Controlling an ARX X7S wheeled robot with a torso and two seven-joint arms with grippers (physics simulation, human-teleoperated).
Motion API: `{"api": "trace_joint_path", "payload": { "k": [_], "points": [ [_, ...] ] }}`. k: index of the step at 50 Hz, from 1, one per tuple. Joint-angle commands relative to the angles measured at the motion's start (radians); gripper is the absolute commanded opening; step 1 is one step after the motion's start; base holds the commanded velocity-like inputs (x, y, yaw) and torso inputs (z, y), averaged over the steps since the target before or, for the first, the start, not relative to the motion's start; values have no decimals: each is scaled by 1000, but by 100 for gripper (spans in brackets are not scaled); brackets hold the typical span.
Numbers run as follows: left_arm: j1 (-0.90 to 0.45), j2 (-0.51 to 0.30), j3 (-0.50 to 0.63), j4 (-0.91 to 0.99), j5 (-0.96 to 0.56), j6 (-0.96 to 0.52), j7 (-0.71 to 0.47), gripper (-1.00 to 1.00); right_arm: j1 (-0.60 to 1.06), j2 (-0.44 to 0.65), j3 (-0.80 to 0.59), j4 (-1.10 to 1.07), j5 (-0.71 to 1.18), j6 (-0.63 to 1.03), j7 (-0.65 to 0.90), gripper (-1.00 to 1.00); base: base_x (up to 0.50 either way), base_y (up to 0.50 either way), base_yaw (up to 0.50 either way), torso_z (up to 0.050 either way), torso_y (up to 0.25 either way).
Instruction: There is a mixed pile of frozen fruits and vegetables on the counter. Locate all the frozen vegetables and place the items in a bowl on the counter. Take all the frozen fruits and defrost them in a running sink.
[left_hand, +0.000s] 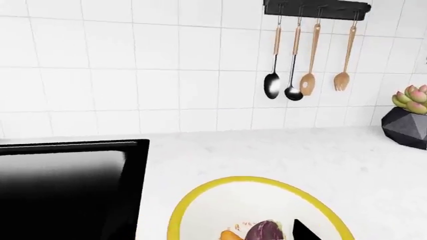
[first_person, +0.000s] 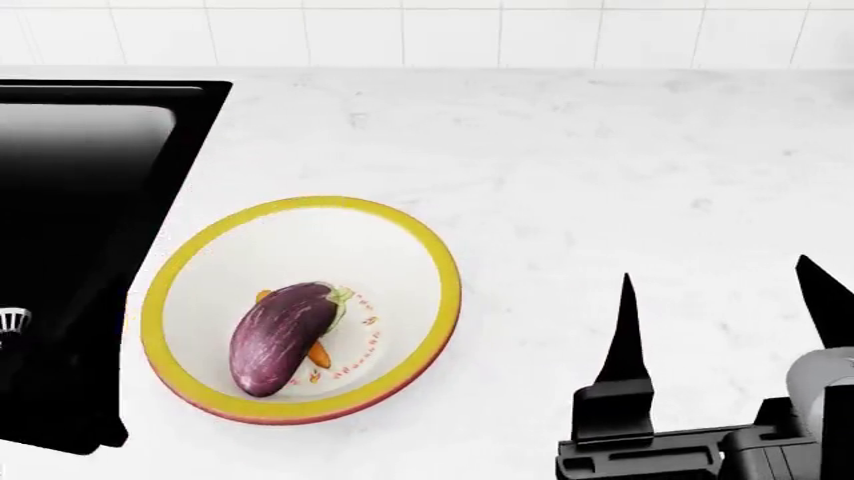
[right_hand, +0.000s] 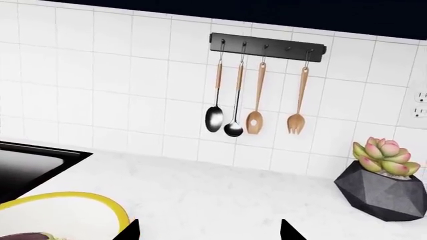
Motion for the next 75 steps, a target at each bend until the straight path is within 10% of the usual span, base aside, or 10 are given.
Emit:
{"api": "trace_joint_path", "payload": {
  "k": [1, 75],
  "points": [
    [106, -61, -189, 55, -109, 59, -46, 100, 22, -27, -45, 2, -62, 0, 1, 100, 1, 500, 0, 0, 0],
    [149, -92, -179, 68, -52, 107, -25, 100, 13, -16, -49, 2, -60, -38, -9, 100, 0, 500, 0, 0, 0]
  ]
}}
